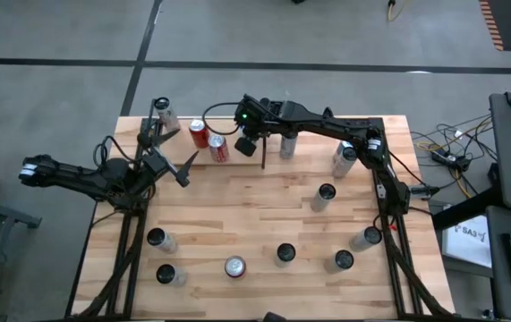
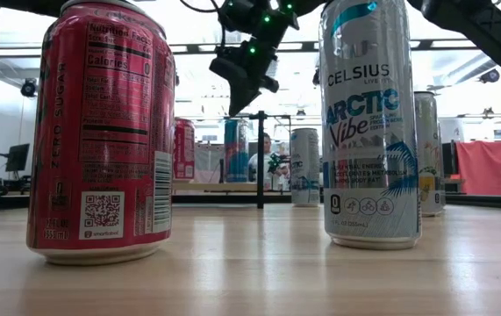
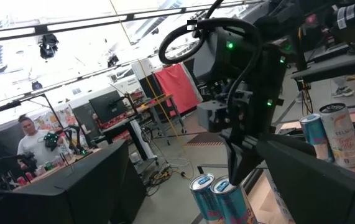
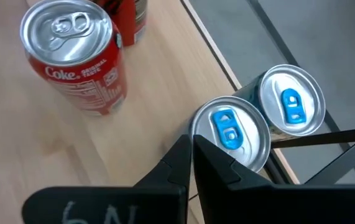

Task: Place canned beverage on shelf
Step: Put the bottom blue and silver soda can on the shelf aligned with the other blue and silver soda can, then put the top white and pink soda can on the shelf aligned with the other white and pink soda can

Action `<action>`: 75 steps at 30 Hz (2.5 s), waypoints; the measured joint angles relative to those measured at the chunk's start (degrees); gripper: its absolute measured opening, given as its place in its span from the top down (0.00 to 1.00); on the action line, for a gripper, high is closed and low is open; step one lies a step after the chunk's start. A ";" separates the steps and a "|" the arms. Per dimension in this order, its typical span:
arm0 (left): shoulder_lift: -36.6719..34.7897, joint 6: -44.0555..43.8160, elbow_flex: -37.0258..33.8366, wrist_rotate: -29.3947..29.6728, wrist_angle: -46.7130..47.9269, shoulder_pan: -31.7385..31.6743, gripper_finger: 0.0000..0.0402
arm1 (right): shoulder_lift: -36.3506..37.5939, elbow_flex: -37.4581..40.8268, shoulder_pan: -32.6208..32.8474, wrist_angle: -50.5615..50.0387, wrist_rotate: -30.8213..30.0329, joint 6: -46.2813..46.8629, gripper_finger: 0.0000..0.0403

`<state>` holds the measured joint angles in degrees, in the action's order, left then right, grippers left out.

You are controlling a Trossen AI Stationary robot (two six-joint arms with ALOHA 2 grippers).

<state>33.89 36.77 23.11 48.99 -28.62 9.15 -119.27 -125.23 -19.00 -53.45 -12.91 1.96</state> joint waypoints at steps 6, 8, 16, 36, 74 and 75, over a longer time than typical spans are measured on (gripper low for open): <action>0.00 0.00 0.00 0.00 0.00 0.00 0.10 | -0.23 0.38 -0.13 0.10 -0.22 0.40 0.98; 0.00 0.00 0.00 0.00 0.00 0.01 0.10 | -0.23 0.65 -0.17 0.21 -0.59 0.47 0.98; 0.00 0.00 0.00 0.00 0.00 0.00 0.10 | -0.23 1.89 -0.50 2.04 -0.70 0.45 0.98; 1.61 0.00 0.00 -0.65 0.00 0.02 0.10 | 3.26 -0.94 2.27 -0.01 -0.65 0.01 0.98; 33.51 -62.90 44.03 -30.49 90.85 13.48 0.10 | 27.91 26.53 27.76 8.50 -14.32 1.17 0.98; 34.15 -64.43 45.33 -32.06 94.01 14.18 0.10 | 28.48 27.55 27.73 9.41 -14.32 1.17 0.98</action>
<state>68.04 -27.65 68.44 16.94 65.39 23.33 -90.79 -97.68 8.73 -44.04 -27.23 3.13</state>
